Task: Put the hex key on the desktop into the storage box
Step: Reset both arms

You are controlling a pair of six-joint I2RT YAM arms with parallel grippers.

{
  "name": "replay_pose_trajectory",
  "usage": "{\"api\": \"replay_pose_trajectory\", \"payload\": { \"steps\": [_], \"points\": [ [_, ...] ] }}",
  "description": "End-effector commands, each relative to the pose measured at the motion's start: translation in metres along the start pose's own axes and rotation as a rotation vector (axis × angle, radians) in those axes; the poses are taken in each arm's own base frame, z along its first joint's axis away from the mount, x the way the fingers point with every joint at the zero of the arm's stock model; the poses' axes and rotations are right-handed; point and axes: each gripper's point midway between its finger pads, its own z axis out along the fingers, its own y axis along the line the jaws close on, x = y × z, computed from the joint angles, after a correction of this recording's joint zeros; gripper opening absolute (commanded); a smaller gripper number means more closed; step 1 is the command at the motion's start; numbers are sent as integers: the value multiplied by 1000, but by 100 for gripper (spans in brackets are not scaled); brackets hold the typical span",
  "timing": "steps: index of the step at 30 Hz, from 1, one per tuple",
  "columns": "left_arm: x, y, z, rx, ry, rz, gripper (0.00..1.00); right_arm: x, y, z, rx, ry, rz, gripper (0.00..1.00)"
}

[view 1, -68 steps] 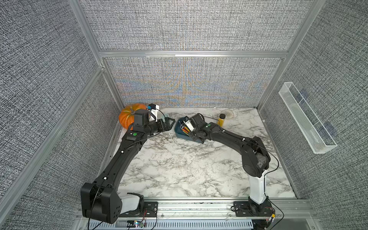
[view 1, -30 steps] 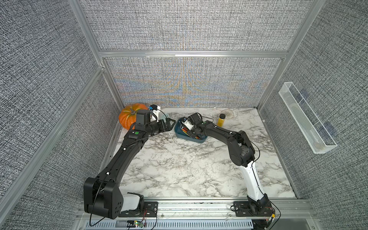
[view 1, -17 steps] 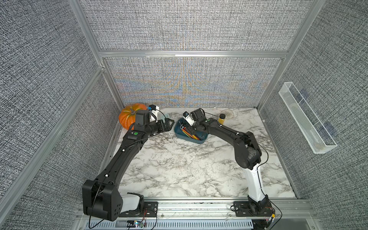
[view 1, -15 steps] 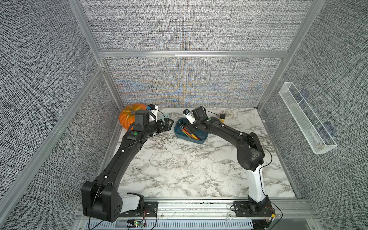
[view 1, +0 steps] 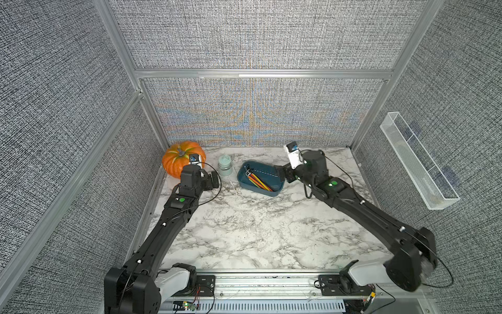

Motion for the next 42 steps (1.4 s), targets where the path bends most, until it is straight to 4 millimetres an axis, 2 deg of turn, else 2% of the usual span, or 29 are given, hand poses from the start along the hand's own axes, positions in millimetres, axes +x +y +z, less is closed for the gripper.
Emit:
{"api": "replay_pose_trajectory", "payload": {
  "steps": [1,6,9,10,11,14,19,22,25,29,32,42],
  "points": [
    [-15,34,6,-166,-175,51,100,9,-49,-22,188,-43,127,99],
    [9,54,32,-252,-223,38,100,75,-139,-45,470,51,268,99],
    [31,67,41,-327,-256,73,100,109,-181,-56,600,95,320,99],
    [36,73,40,-354,-279,73,100,114,-192,-57,625,89,324,99],
    [39,75,38,-361,-307,71,100,129,-195,-56,630,110,320,99],
    [49,76,33,-334,-361,64,100,153,-211,-49,679,126,273,99],
    [59,74,39,-314,-371,81,100,187,-216,-18,627,126,293,99],
    [61,79,44,-313,-351,60,100,194,-213,-9,602,66,287,99],
    [61,85,46,-304,-346,32,100,192,-206,-8,572,-11,248,99],
    [64,91,42,-284,-364,-4,100,200,-199,-8,539,-36,227,99],
    [69,90,43,-261,-381,-4,100,207,-192,-13,523,-79,217,99],
    [71,90,44,-252,-372,-1,100,207,-172,-36,480,-212,167,99]
  ]
}}
